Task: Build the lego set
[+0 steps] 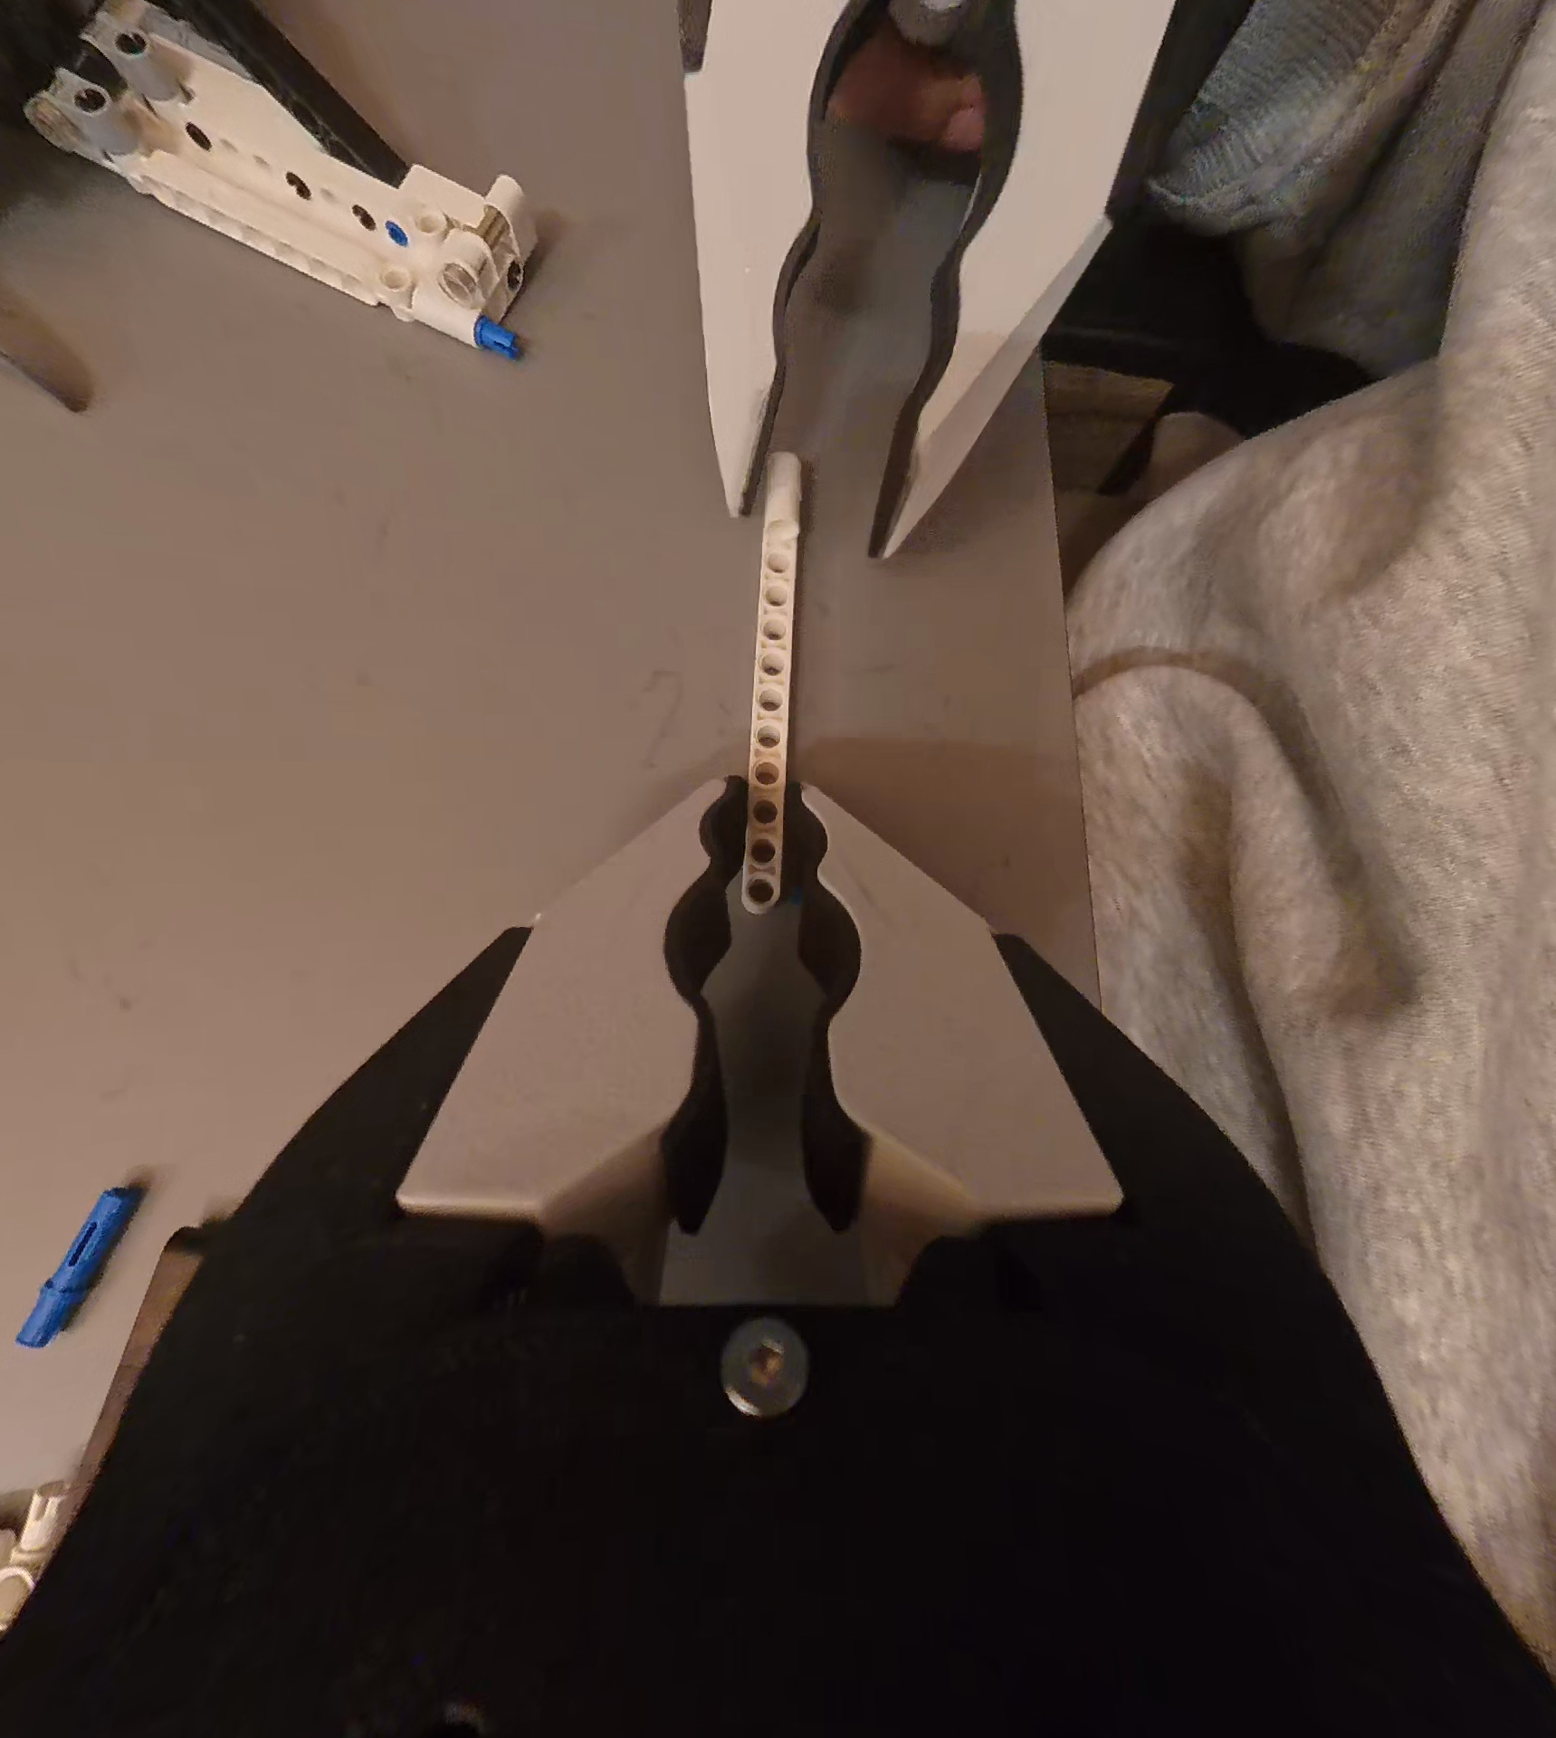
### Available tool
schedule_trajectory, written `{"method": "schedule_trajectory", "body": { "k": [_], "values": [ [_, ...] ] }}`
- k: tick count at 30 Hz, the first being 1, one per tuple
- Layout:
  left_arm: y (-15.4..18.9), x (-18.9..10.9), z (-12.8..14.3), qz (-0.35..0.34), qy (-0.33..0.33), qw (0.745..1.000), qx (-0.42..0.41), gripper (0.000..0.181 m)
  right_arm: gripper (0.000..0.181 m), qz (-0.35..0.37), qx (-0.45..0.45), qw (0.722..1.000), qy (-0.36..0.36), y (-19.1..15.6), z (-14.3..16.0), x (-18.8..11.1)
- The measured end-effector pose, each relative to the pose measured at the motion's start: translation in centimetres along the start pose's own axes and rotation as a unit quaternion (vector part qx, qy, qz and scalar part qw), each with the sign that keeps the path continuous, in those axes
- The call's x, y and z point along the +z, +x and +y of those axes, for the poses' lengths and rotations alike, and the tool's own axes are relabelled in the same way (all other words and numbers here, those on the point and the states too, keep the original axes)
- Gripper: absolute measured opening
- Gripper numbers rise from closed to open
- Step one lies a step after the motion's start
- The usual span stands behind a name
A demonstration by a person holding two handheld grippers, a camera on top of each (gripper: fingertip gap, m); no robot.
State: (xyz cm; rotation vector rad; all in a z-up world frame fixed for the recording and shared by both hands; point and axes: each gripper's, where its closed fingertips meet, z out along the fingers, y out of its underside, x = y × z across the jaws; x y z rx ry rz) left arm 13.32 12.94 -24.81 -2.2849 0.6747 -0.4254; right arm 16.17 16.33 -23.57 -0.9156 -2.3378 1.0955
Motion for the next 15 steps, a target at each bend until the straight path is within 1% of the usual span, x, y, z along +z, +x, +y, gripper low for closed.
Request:
{"method": "schedule_trajectory", "body": {
  "k": [4,6,7,10,15],
  "values": [
    [0.01,0.01,0.0,-0.001,0.0,1.0,0.001,0.007,0.016,-0.023,0.007,0.999,0.023,-0.16,-0.52,-0.49],
    [0.01,0.02,0.0,0.0,0.0,1.0,0.0,0.007,0.005,-0.026,0.008,0.999,0.031,-0.16,-0.72,-0.7],
    [0.01,0.02,0.0,0.0,0.0,1.0,0.0,0.007,0.006,-0.024,0.009,0.999,0.03,-0.08,-0.68,-0.66],
    [0.01,0.02,-0.01,-0.001,0.0,1.0,0.001,0.007,0.019,-0.017,0.01,1.0,0.016,0.08,-0.36,-0.34],
    [0.01,0.03,-0.01,0.0,0.0,1.0,0.0,0.007,0.016,-0.01,0.007,1.0,0.005,0.22,-0.08,-0.12]
  ]
}}
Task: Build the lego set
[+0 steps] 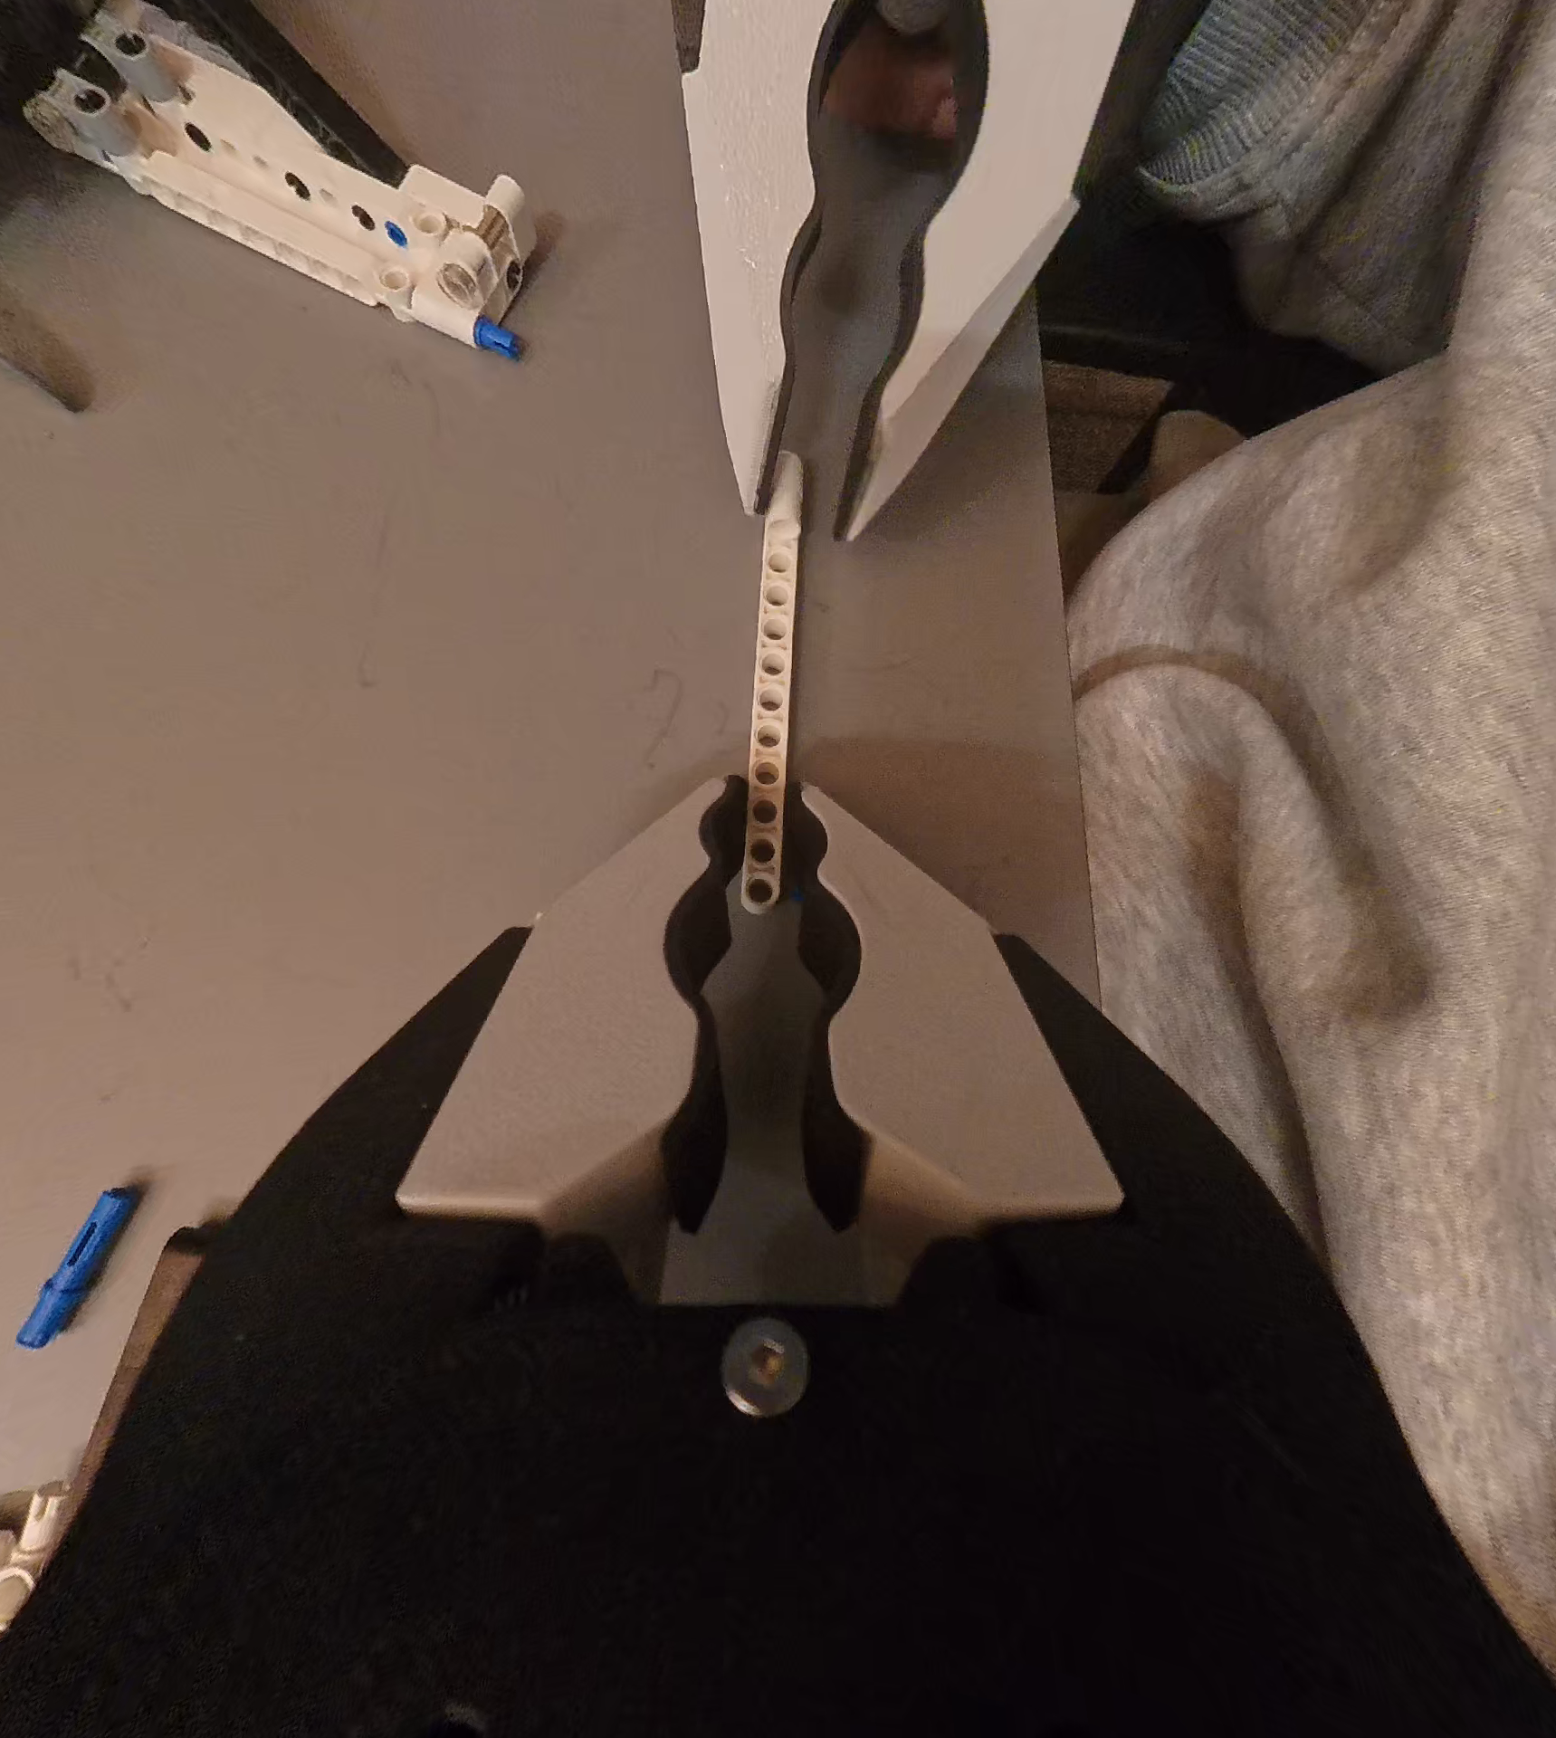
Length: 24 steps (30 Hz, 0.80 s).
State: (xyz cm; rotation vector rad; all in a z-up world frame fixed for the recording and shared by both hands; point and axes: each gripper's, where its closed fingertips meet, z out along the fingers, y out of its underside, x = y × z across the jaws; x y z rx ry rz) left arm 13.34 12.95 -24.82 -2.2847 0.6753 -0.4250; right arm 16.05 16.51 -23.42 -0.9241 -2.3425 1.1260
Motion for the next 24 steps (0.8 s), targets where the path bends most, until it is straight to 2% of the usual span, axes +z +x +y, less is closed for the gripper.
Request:
{"method": "schedule_trajectory", "body": {
  "k": [8,24],
  "values": [
    [-0.01,0.0,0.01,0.0,0.0,1.0,0.0,0.007,0.008,0.012,-0.002,1.0,-0.01,0.33,0.26,0.18],
    [-0.04,0.01,-0.02,0.002,0.001,1.0,-0.003,0.007,0.007,0.029,-0.041,0.999,-0.021,0.14,0.5,0.43]
  ]
}}
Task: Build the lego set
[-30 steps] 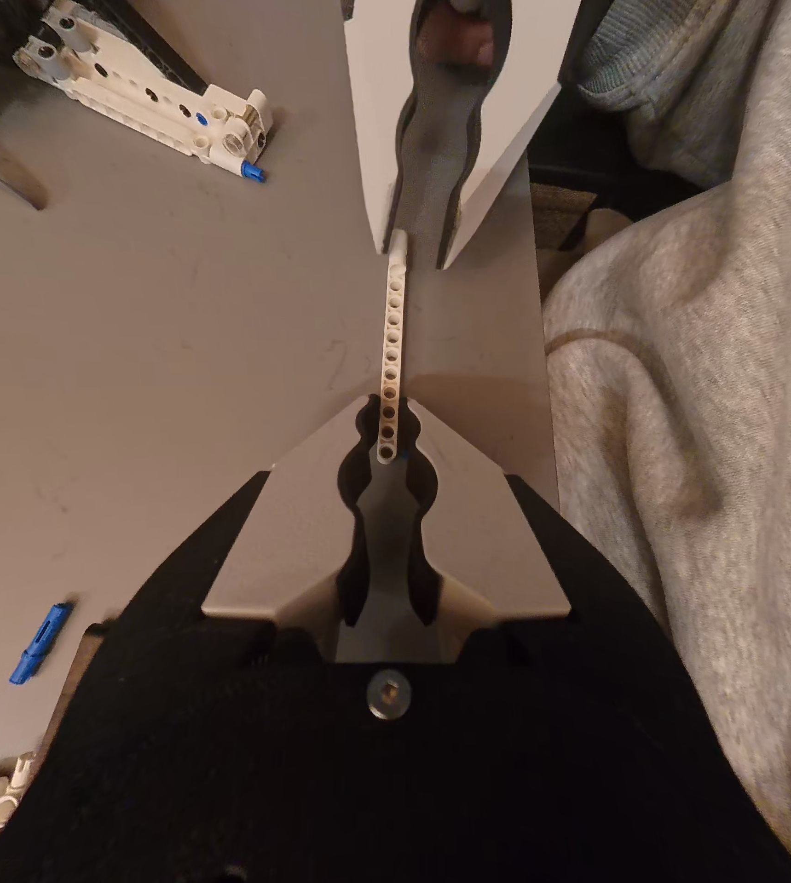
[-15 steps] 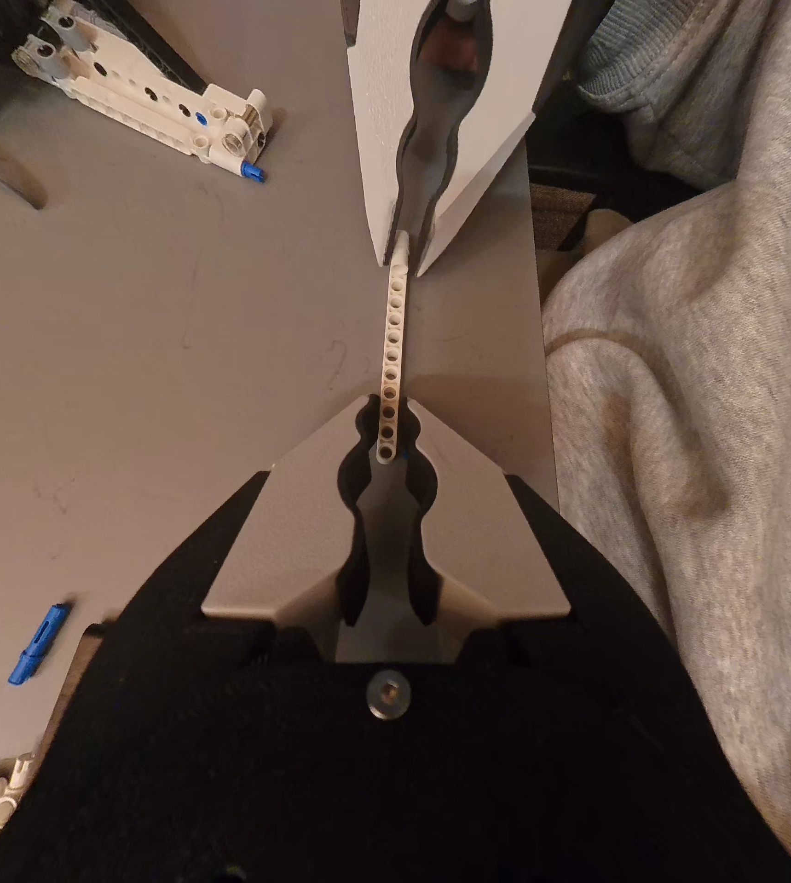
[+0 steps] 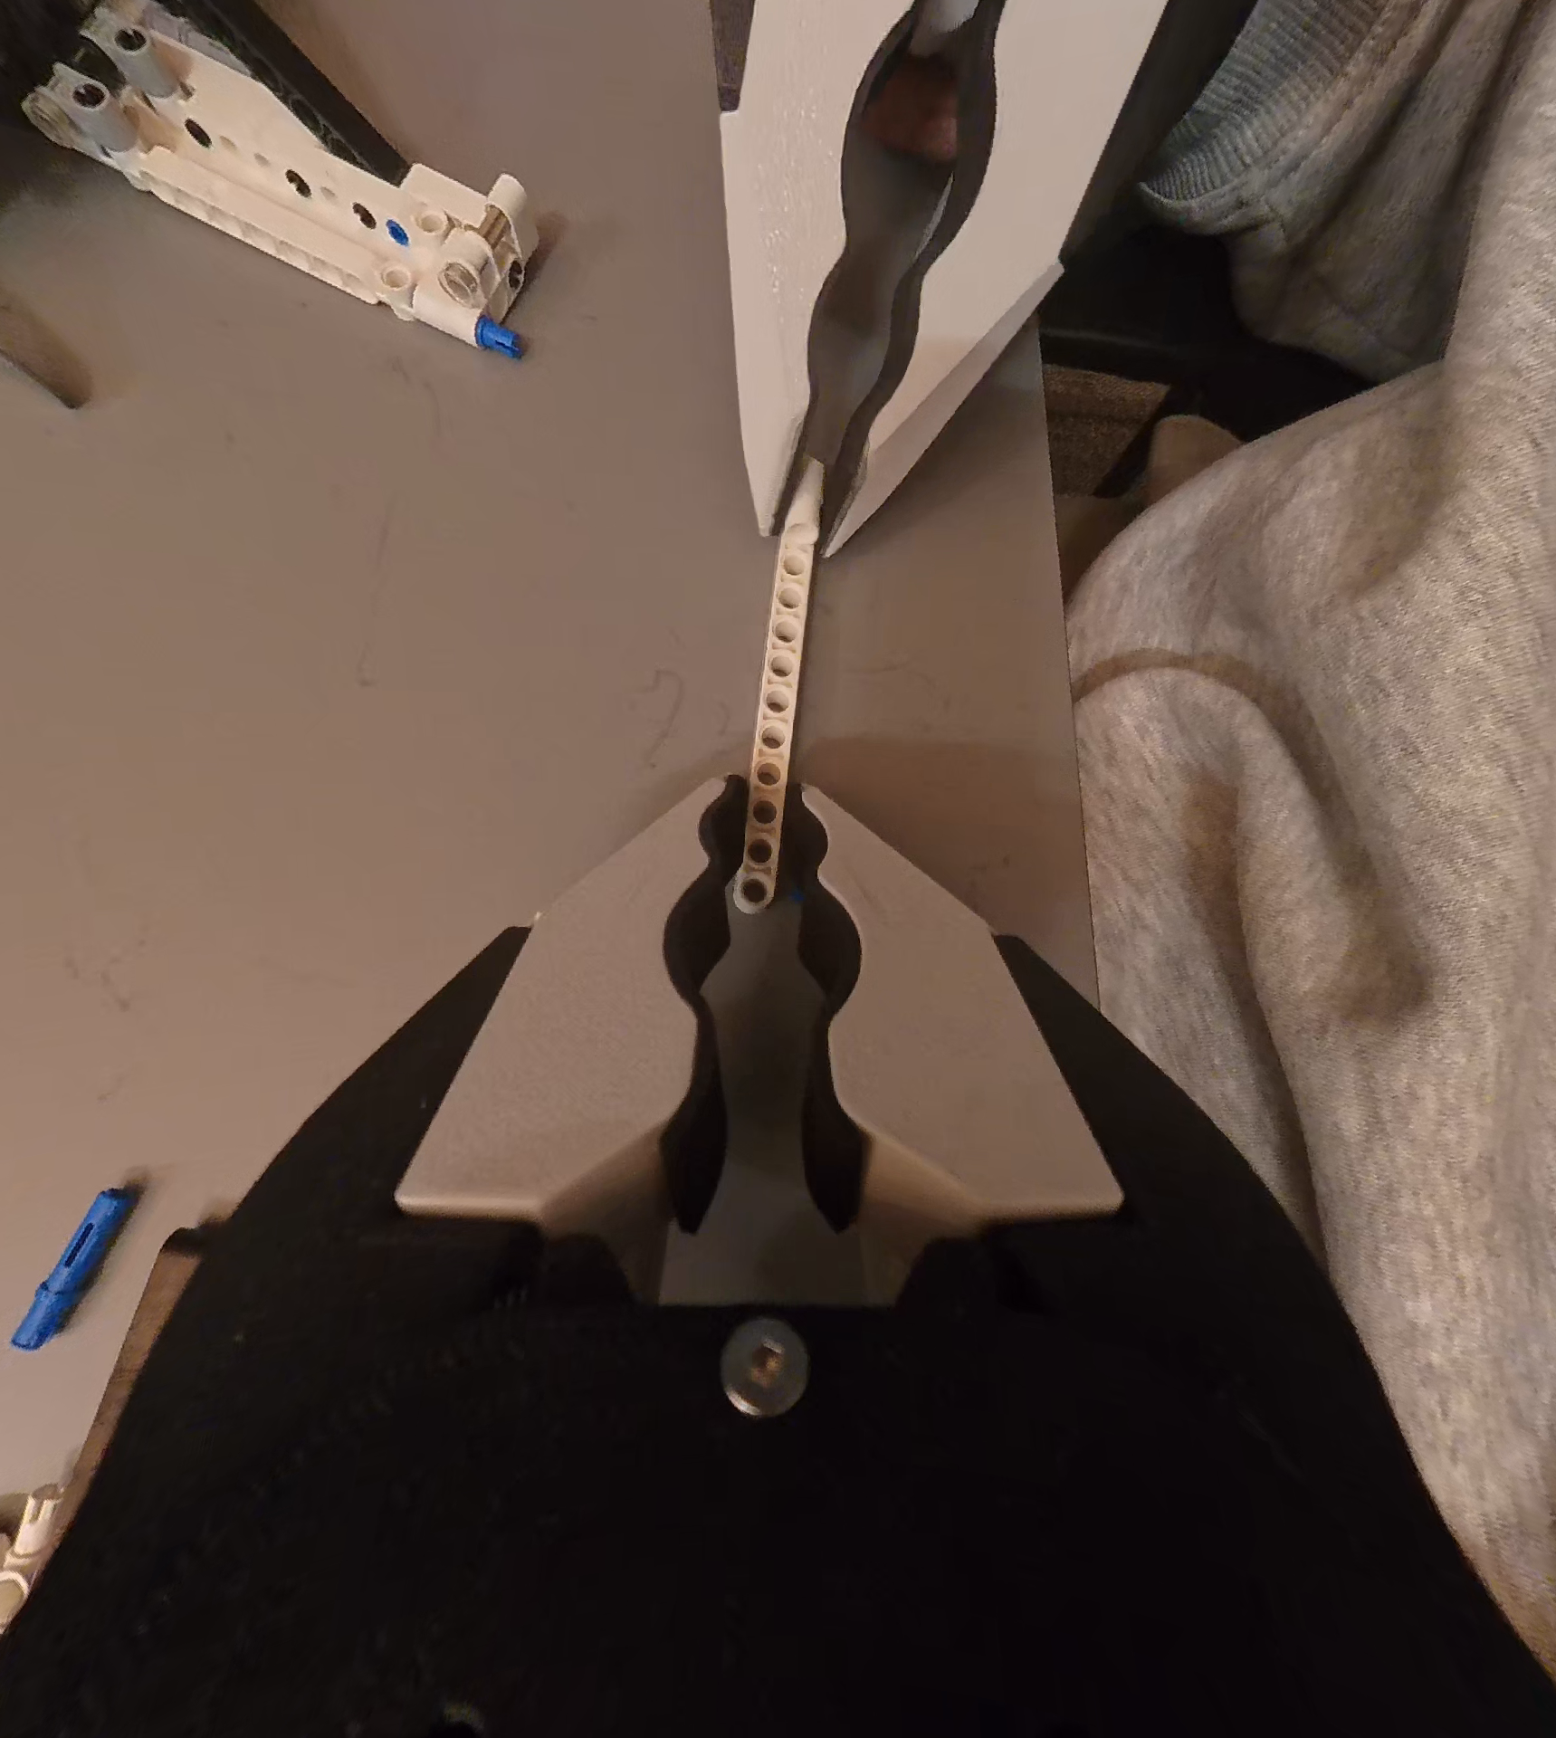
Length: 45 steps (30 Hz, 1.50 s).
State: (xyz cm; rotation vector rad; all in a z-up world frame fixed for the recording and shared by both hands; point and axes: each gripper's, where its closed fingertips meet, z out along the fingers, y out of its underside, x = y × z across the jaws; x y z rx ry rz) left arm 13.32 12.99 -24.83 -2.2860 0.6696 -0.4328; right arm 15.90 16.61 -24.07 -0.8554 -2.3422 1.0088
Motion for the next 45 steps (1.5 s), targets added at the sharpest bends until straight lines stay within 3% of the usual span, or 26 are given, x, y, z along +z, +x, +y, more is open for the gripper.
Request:
{"method": "schedule_trajectory", "body": {
  "k": [10,17,27,45],
  "values": [
    [0.0,0.0,-0.01,0.0,0.0,1.0,-0.001,0.007,0.007,0.006,-0.004,1.0,0.0,0.11,0.0,0.05],
    [0.0,0.01,0.01,-0.002,0.0,1.0,0.0,0.007,0.017,0.003,0.019,1.0,0.004,0.51,-0.06,-0.01],
    [-0.01,0.01,0.01,-0.001,0.0,1.0,-0.001,0.007,0.007,-0.001,0.012,1.0,0.006,0.34,-0.16,-0.01],
    [-0.02,0.01,-0.02,-0.001,0.0,1.0,-0.002,0.007,0.007,0.01,-0.008,1.0,0.007,0.34,-0.5,0.36]
  ]
}}
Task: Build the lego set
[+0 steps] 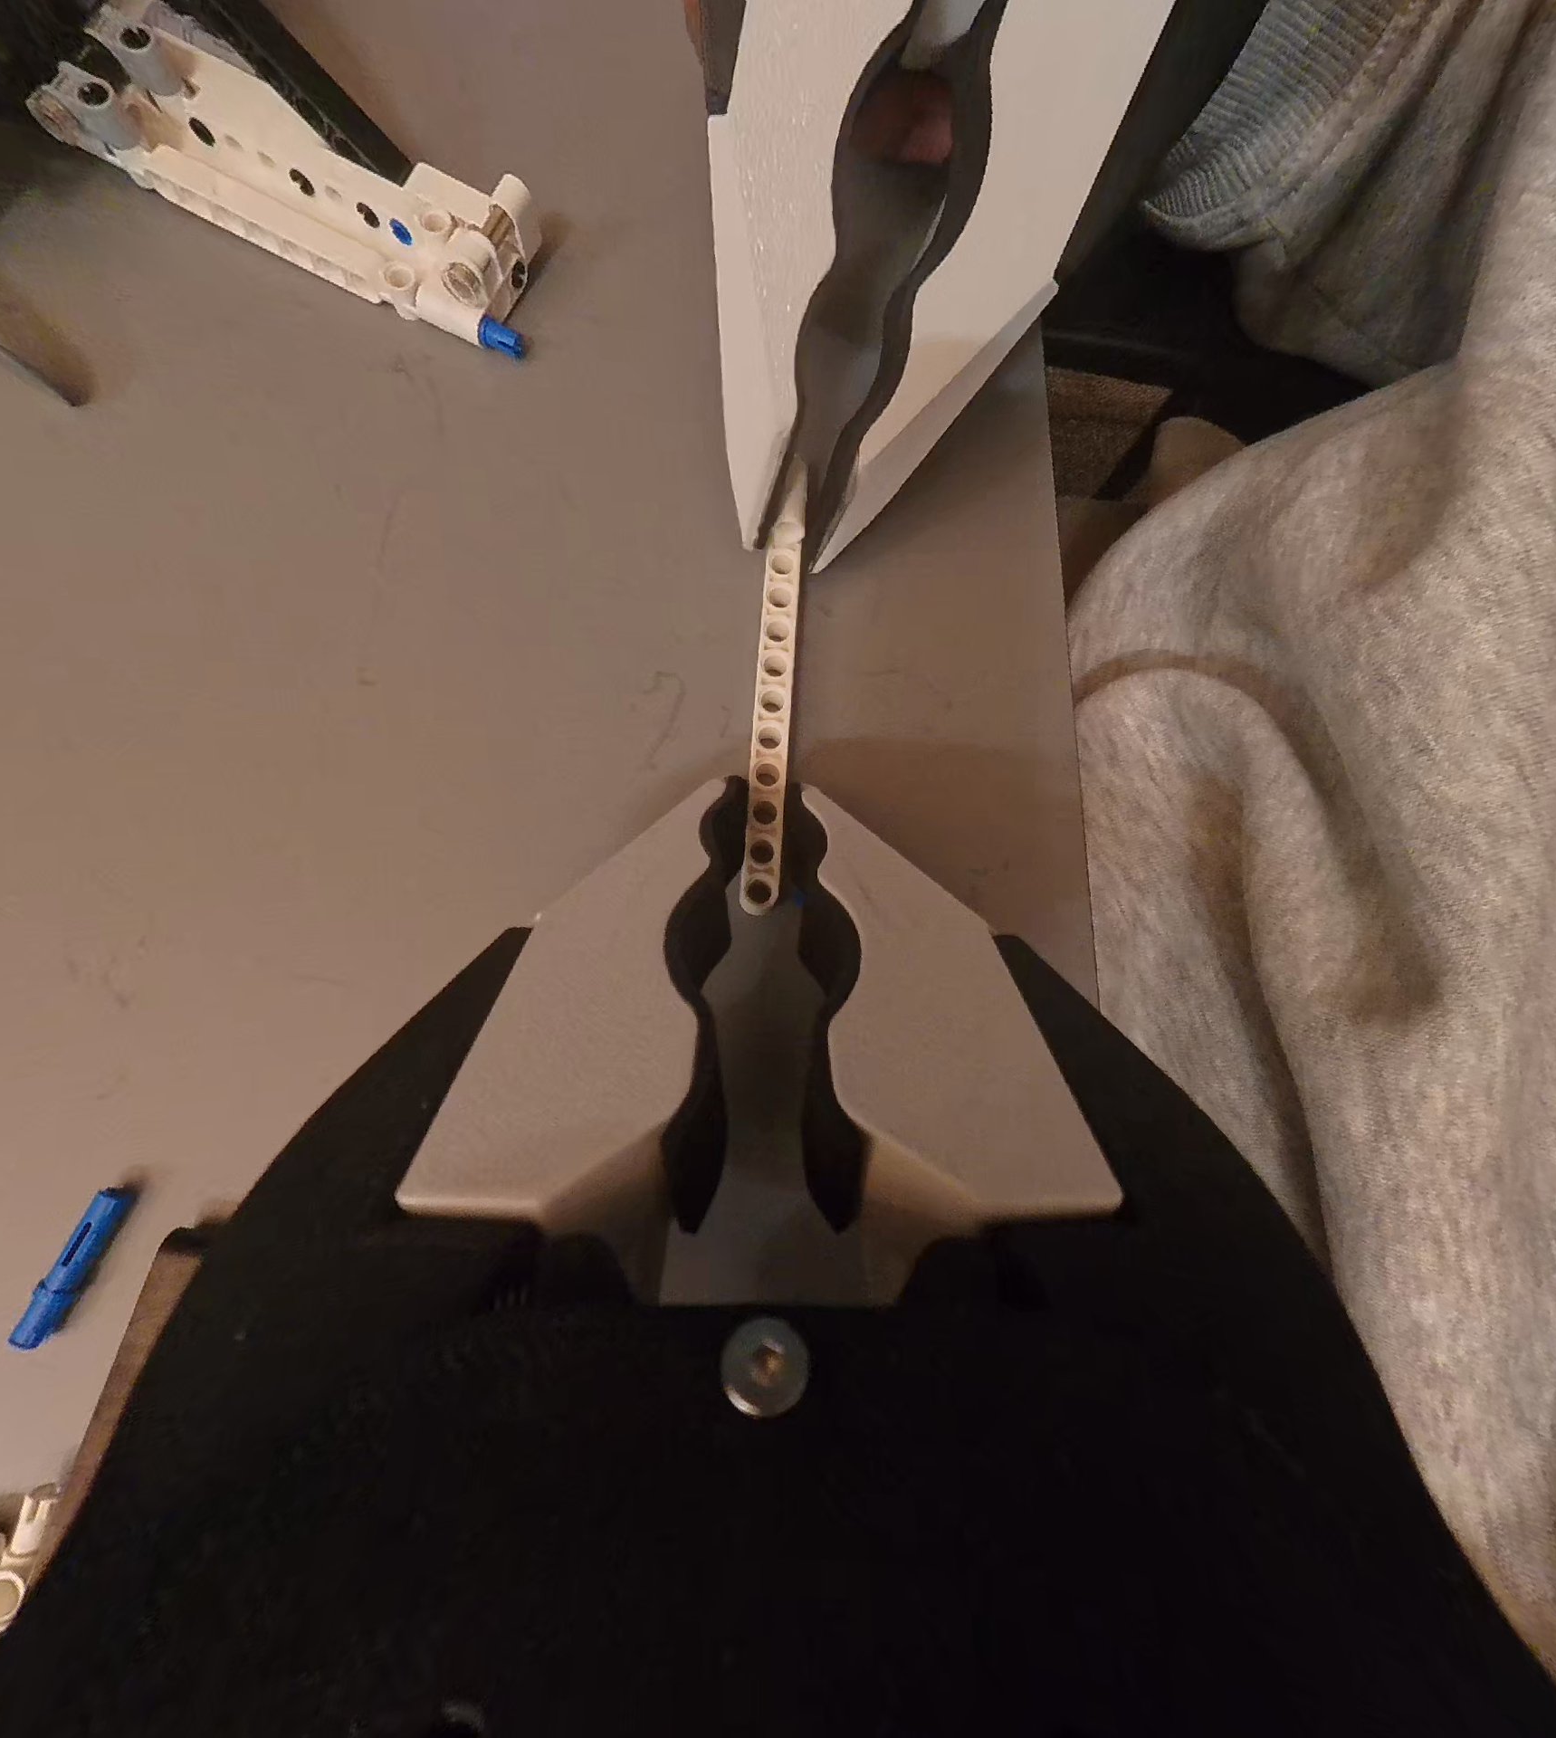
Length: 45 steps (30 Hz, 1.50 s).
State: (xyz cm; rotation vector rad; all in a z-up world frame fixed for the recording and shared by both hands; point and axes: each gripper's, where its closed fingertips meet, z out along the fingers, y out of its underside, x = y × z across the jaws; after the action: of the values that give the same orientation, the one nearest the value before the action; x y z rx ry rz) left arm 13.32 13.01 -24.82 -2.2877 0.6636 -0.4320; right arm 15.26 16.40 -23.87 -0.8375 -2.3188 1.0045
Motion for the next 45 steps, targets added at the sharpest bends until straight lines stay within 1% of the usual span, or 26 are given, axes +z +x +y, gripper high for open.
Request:
{"method": "schedule_trajectory", "body": {
  "k": [20,23,24,26,28,33,36,45],
  "values": [
    [0.0,0.0,0.0,-0.001,0.001,1.0,-0.003,0.007,0.006,-0.027,0.027,0.999,0.0,-0.2,0.0,-0.1],
    [0.0,0.0,0.0,-0.003,0.0,1.0,-0.001,0.007,0.007,-0.018,0.032,0.999,0.0,0.1,0.1,-0.1],
    [0.0,0.0,0.0,-0.004,0.0,1.0,-0.001,0.007,0.008,-0.01,0.029,1.0,-0.001,0.2,0.1,-0.1],
    [0.0,0.0,0.0,-0.003,0.0,1.0,-0.002,0.007,0.023,-0.009,0.034,0.999,-0.006,0.3,0.4,-0.3],
    [0.0,0.0,0.0,-0.002,0.0,1.0,-0.003,0.007,0.027,-0.015,0.054,0.998,-0.009,0.5,0.9,-0.7],
    [0.0,0.0,0.0,-0.001,0.001,1.0,-0.004,0.007,0.016,-0.034,0.072,0.996,0.035,0.4,0.0,-1.8],
    [0.0,0.0,0.0,-0.001,0.001,1.0,-0.004,0.007,0.008,-0.029,0.07,0.997,0.027,0.5,0.2,-1.6],
    [0.0,0.0,0.0,-0.002,0.0,1.0,-0.003,0.007,0.007,-0.034,0.063,0.997,0.004,0.1,0.7,-1.3]
  ]
}}
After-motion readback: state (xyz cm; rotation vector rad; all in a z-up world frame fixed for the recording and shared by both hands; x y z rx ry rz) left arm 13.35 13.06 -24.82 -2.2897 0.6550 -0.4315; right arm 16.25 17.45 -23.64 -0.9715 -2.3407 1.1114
